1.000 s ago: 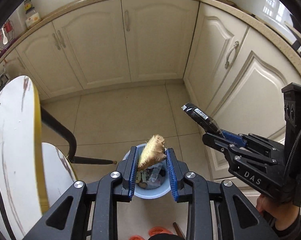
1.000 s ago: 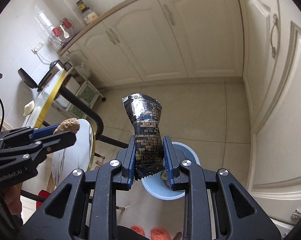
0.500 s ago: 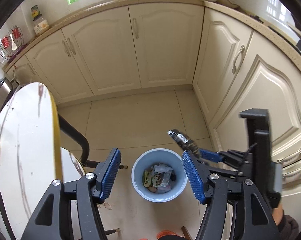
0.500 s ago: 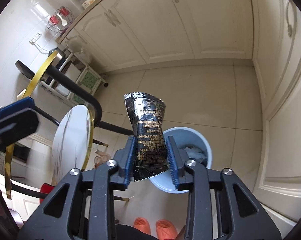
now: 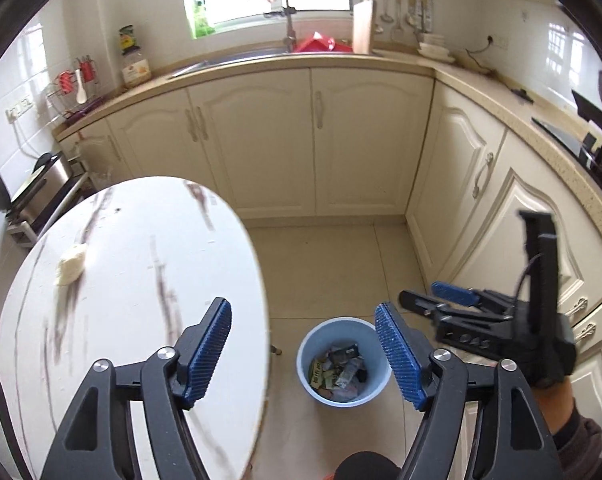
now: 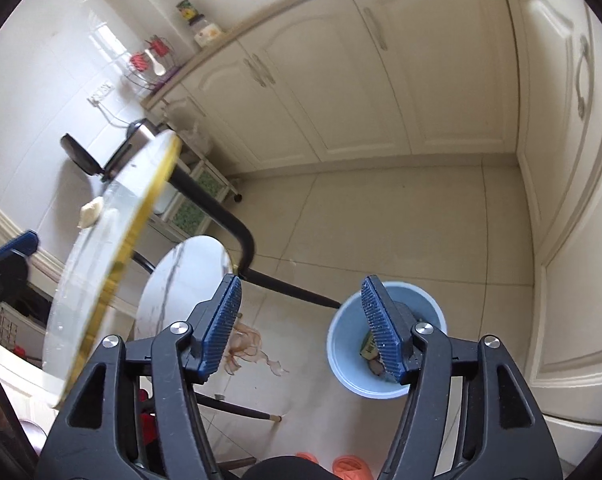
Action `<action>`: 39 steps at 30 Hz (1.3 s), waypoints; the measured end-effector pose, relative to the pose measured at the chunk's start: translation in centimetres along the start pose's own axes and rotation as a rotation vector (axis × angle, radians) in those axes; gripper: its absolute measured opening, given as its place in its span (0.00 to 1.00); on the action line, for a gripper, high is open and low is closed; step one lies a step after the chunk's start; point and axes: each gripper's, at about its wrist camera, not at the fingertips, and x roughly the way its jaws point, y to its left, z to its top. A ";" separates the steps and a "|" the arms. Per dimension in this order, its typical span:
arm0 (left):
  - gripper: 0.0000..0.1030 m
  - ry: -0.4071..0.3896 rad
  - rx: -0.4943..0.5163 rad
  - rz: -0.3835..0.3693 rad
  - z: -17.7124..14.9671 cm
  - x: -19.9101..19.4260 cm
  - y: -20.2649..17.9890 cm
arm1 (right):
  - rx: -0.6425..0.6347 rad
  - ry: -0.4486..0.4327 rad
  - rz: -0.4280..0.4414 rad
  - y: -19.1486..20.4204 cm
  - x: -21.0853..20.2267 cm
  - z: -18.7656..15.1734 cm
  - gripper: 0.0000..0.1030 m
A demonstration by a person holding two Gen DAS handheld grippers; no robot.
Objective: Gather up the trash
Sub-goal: 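Move the left tool back to the table and grasp the white bread, then carry the bread over the blue bin and open the left tool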
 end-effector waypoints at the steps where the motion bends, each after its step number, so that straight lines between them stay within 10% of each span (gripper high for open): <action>1: 0.73 -0.009 -0.012 0.010 -0.5 -0.7 0.7 | -0.025 -0.017 0.007 1.3 -0.9 0.3 0.65; 11: 0.93 -0.090 -0.118 0.187 -3.7 -5.5 11.3 | -0.147 -0.050 -0.026 8.2 -1.9 1.3 0.83; 15: 0.93 -0.078 -0.143 0.281 -3.8 -2.7 16.0 | -0.102 -0.008 -0.080 6.6 0.0 0.8 0.83; 28: 0.93 0.053 -0.251 0.243 -1.6 7.6 21.3 | 0.041 0.186 -0.190 -2.6 9.4 -1.4 0.83; 39: 0.51 0.096 -0.183 0.215 1.1 9.6 20.4 | 0.075 0.226 -0.198 -5.3 11.7 -2.5 0.83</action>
